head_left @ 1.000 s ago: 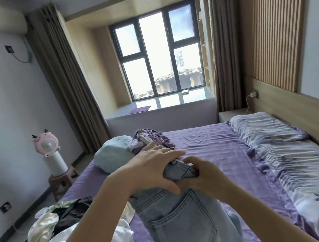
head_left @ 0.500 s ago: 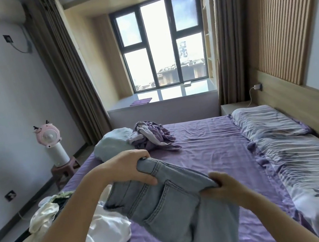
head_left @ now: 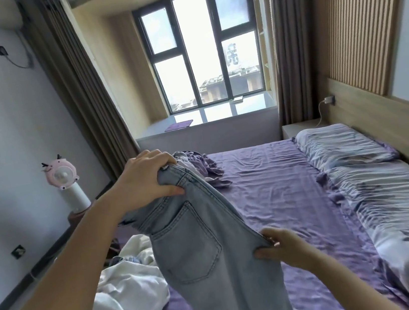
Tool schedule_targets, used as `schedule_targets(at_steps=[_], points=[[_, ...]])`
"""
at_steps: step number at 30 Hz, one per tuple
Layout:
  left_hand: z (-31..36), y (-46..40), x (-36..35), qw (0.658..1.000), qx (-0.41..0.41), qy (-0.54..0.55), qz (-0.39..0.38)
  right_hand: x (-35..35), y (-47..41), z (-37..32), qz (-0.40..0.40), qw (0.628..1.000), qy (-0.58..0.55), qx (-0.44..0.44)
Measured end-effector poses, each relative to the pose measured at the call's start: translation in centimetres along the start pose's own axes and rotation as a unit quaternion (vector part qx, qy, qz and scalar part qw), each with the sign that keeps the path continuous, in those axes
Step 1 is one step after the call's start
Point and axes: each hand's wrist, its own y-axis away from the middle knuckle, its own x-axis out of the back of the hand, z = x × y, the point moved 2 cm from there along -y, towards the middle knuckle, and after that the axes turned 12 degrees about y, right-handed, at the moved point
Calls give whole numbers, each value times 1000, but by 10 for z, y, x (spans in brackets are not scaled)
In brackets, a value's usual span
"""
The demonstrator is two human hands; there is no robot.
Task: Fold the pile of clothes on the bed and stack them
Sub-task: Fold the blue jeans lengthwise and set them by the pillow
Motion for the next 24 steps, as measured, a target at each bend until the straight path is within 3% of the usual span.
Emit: schedule_targets(at_steps=[3,8,12,17,20,22,24], points=[[-1,-5,2,1000,12,-18,7,-10,1,-3,45,997,-45,-32],[-6,-2,1,999,31,-29,21,-26,4,4,97,978,-85,-164],[-11,1,-6,998,41,-39,17,-36,-2,-9,112,955,-230,-150],[-17,11,-8,997,51,-52,20,-33,-14,-13,154,929,-241,-236],[-23,18,-8,993,76,-90,26,-24,-12,-15,158,900,-315,-256],[-29,23,-4,988,103,-111,35,-8,-8,-22,141,919,-300,-213],[-33,26,3,983,126,-125,48,11,-7,-31,141,967,-146,-154]])
